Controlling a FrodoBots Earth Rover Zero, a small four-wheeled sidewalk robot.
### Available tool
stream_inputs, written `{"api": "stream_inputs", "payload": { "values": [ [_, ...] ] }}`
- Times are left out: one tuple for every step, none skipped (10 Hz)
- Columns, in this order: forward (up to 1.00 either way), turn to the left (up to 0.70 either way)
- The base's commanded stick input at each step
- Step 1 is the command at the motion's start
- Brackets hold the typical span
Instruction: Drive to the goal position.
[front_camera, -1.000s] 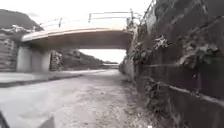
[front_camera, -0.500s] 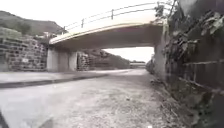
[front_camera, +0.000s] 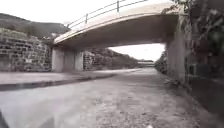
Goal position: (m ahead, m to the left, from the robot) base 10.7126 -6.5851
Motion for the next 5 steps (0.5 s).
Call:
{"api": "stream_inputs", "payload": {
  "values": [
    [1.00,-0.40],
    [1.00,-0.40],
    [1.00,-0.40],
    [1.00,-0.40],
    [1.00,-0.40]
  ]
}}
